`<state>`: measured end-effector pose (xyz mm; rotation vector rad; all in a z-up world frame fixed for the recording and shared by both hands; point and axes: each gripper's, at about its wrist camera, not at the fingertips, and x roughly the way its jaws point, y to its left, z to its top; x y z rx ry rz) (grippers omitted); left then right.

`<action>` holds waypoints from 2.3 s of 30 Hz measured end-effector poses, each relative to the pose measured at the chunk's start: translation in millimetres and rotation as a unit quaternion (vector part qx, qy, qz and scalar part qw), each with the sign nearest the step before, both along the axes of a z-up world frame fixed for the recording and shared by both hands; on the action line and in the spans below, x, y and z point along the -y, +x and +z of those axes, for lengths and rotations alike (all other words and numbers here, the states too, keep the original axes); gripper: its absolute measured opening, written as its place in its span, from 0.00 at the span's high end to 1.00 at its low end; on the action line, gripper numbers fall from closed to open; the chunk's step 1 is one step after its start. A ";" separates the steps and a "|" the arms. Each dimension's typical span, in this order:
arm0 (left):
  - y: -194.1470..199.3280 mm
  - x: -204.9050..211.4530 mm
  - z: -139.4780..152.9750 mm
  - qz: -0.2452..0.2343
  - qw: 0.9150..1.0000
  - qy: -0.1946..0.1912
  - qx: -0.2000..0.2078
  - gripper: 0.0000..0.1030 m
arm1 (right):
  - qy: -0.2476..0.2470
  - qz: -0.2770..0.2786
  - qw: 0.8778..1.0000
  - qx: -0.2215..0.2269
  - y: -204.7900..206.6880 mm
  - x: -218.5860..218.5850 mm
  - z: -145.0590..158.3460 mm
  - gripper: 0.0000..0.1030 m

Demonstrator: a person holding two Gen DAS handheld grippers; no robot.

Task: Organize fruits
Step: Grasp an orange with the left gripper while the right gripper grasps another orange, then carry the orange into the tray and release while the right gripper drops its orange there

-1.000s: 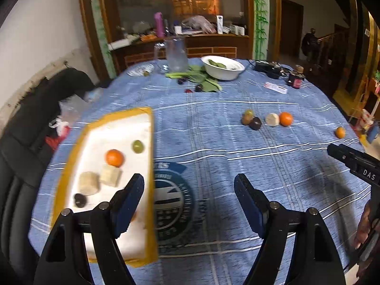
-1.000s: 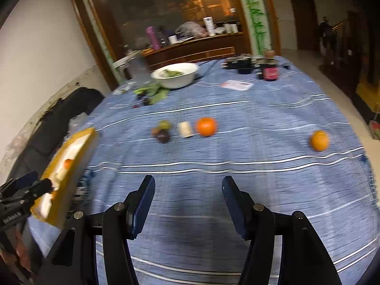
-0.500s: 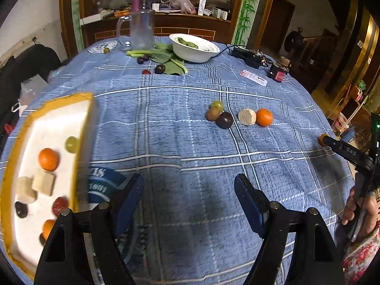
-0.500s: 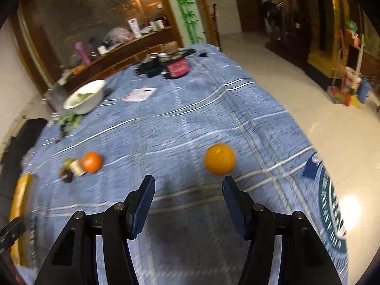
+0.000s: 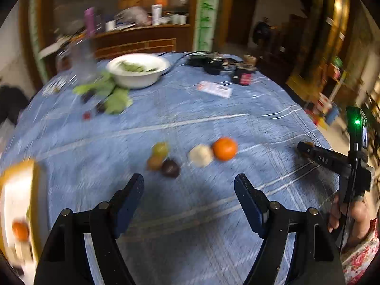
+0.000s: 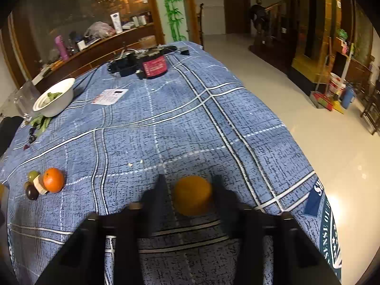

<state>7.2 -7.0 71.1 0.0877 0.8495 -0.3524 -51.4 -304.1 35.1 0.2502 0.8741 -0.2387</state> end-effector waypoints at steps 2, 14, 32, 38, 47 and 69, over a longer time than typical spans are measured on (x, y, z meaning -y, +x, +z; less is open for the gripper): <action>11.3 20.1 -2.5 -0.029 1.000 0.007 0.009 0.25 | 0.007 0.005 1.000 0.005 -2.0 0.2 0.2 0.67; 63.0 87.9 -52.3 -0.092 0.990 0.109 -0.010 0.38 | 0.042 0.048 0.998 0.029 -1.7 -13.2 4.7 0.67; -6.9 0.1 9.6 -0.019 0.998 0.052 0.026 0.68 | 0.052 0.081 0.993 0.071 -8.2 -23.9 17.1 0.67; -63.1 -124.4 36.8 0.107 0.993 -0.031 0.027 0.68 | 0.027 0.103 0.991 0.085 -17.2 -50.7 27.6 0.67; -122.5 -284.1 21.2 0.302 0.953 -0.023 0.020 0.67 | 0.079 0.253 0.961 0.081 -27.1 -192.5 63.0 0.67; -153.3 -339.7 -19.5 0.333 0.942 -0.037 -0.013 0.49 | 0.003 0.466 0.885 0.003 -32.4 -487.9 26.8 0.52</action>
